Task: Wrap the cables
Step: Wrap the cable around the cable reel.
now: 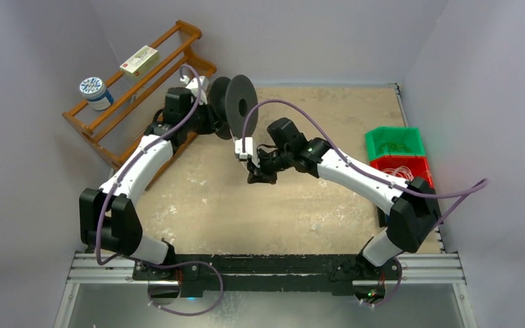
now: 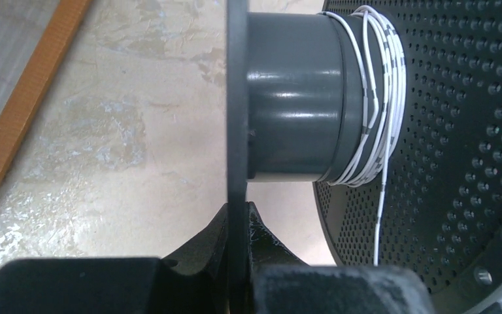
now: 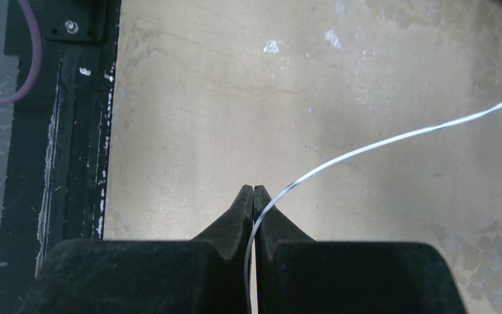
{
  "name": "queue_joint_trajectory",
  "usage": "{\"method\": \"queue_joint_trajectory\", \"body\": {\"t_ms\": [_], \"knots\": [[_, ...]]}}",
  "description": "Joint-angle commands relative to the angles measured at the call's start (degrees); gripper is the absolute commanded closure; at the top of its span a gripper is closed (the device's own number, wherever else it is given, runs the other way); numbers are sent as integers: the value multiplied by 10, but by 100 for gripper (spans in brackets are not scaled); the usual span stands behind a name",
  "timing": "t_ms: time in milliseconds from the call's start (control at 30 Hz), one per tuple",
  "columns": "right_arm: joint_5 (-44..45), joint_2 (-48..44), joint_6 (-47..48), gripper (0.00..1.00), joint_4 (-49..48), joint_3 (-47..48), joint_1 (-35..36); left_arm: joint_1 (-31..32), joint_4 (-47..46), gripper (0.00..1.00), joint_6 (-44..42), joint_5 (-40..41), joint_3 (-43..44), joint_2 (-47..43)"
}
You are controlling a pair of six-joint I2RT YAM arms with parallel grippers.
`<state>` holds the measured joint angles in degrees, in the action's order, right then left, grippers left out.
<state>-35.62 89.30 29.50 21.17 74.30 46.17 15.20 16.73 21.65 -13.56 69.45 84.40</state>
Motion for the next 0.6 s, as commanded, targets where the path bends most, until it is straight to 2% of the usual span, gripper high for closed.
{"method": "queue_joint_trajectory", "body": {"t_ms": [0, 133, 333, 400, 567], "knots": [[-19, 9, -1, 100, -17, -13, -4, -33, -119, 100, 81, -115, 17, -44], [-38, 15, -17, 100, -26, -17, -25, -38, -144, 100, 98, -169, 5, -64], [-66, 15, -29, 100, -29, -14, -98, -47, -136, 100, 88, -249, 6, -83], [-45, 8, -24, 100, -32, -17, -113, -47, -116, 100, 72, -268, 13, -83], [83, -39, 31, 100, -55, -37, -113, -47, -38, 100, 34, -308, 29, -64]]}}
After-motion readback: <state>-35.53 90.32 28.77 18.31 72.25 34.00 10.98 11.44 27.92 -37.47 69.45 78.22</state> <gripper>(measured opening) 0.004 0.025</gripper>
